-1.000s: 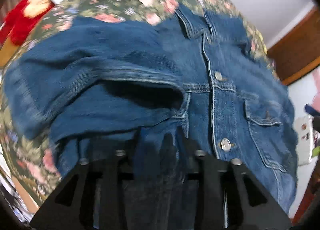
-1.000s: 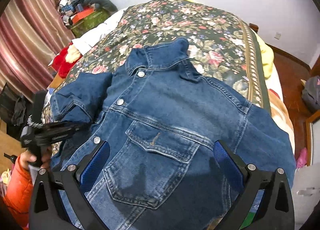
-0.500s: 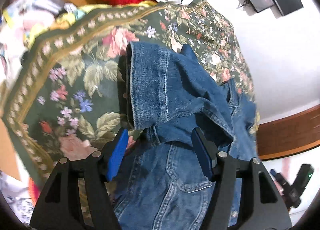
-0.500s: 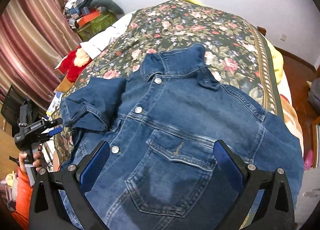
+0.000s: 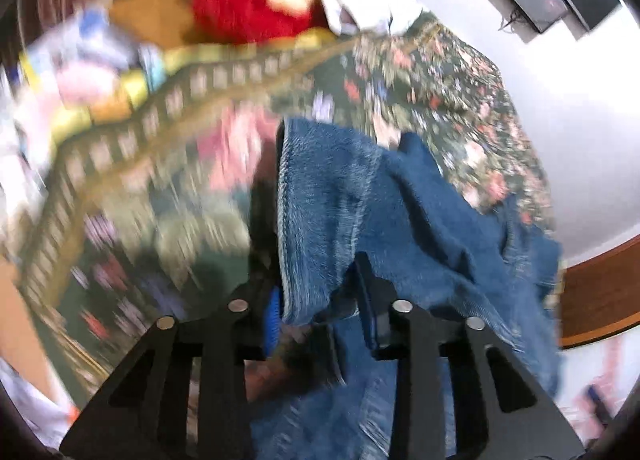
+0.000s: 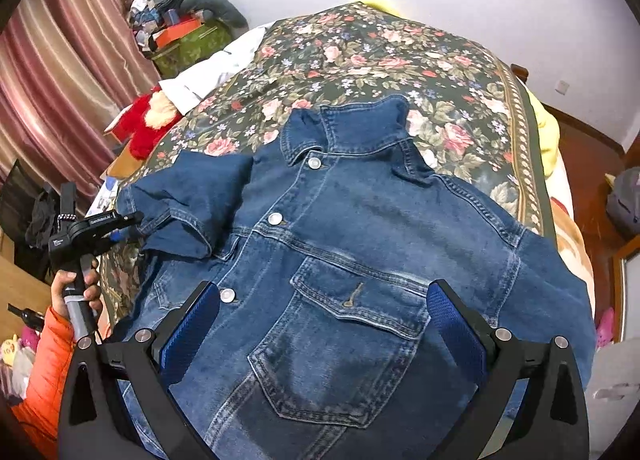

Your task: Fold large clothes

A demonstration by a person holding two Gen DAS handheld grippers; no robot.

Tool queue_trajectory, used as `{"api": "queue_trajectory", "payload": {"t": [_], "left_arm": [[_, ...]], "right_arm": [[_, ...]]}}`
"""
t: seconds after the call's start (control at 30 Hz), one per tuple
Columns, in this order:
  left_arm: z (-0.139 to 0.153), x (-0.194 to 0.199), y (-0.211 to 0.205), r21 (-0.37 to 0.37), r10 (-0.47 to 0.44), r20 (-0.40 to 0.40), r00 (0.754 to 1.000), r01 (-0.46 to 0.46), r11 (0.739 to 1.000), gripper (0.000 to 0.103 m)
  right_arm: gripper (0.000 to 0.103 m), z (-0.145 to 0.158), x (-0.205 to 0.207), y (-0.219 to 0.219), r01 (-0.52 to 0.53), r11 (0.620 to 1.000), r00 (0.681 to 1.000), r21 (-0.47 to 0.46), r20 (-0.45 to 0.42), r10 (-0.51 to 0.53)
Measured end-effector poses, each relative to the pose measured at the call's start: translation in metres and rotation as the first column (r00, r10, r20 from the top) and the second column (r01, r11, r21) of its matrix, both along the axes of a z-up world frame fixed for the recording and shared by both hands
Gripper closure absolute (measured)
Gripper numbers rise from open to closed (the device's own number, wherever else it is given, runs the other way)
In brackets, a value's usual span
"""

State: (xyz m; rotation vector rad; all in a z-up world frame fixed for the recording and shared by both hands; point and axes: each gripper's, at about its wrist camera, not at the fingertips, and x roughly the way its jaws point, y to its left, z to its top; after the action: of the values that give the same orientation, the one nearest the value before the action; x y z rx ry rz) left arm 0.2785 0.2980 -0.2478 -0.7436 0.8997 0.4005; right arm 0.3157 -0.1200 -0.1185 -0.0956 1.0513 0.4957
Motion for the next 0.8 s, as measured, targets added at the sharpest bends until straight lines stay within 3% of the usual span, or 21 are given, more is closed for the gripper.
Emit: {"api": "queue_trajectory", "payload": {"t": [0.1,0.2,0.23,0.33,0.37,0.43,0.53,0.6,0.63,0.7,0.77,0.8], "left_arm": [[0.028,0.004,-0.009,0.154,-0.015,-0.005,1.000,0.016,0.988,0.081],[0.074,0.015,-0.033,0.277,-0.088,0.058,0.994,0.069,0.958,0.085],[0.096,0.021,-0.047,0.329,-0.131,0.088,0.987,0.096,0.940,0.091],[0.143,0.036,-0.083,0.400,-0.243,0.155,0.958,0.165,0.902,0.095],[0.164,0.044,-0.103,0.422,-0.305,0.187,0.934,0.204,0.883,0.097],[0.181,0.059,-0.131,0.433,-0.377,0.214,0.901,0.259,0.864,0.097],[0.198,0.080,-0.184,0.440,-0.500,0.237,0.833,0.367,0.820,0.098],[0.198,0.097,-0.229,0.440,-0.582,0.223,0.782,0.452,0.776,0.098],[0.196,0.100,-0.239,0.436,-0.599,0.220,0.770,0.472,0.767,0.098],[0.184,0.113,-0.282,0.399,-0.671,0.203,0.713,0.565,0.722,0.103],[0.175,0.123,-0.310,0.374,-0.714,0.188,0.675,0.623,0.687,0.103],[0.167,0.126,-0.332,0.364,-0.749,0.172,0.640,0.665,0.652,0.103]], "right_arm": [[0.000,0.000,0.000,-0.011,0.014,1.000,1.000,0.016,0.001,-0.014],[0.000,0.000,0.001,-0.022,0.029,0.999,1.000,0.032,0.007,-0.029],[0.000,0.000,0.001,-0.027,0.039,0.998,0.999,0.042,0.007,-0.039],[0.000,-0.002,0.004,-0.044,0.073,0.994,0.997,0.078,-0.004,-0.073],[0.000,-0.003,0.005,-0.052,0.087,0.992,0.996,0.093,-0.009,-0.087],[0.000,-0.004,0.005,-0.063,0.108,0.988,0.994,0.112,-0.016,-0.107],[0.000,-0.007,0.004,-0.082,0.141,0.981,0.990,0.131,-0.028,-0.138],[0.000,-0.008,0.003,-0.093,0.158,0.978,0.987,0.138,-0.033,-0.155],[0.000,-0.007,0.003,-0.099,0.167,0.976,0.986,0.141,-0.032,-0.164],[0.000,-0.006,0.000,-0.111,0.183,0.973,0.983,0.143,-0.023,-0.181],[0.000,-0.004,-0.002,-0.121,0.199,0.970,0.980,0.140,-0.014,-0.199],[0.000,-0.003,-0.003,-0.127,0.208,0.968,0.978,0.139,-0.010,-0.209]]}}
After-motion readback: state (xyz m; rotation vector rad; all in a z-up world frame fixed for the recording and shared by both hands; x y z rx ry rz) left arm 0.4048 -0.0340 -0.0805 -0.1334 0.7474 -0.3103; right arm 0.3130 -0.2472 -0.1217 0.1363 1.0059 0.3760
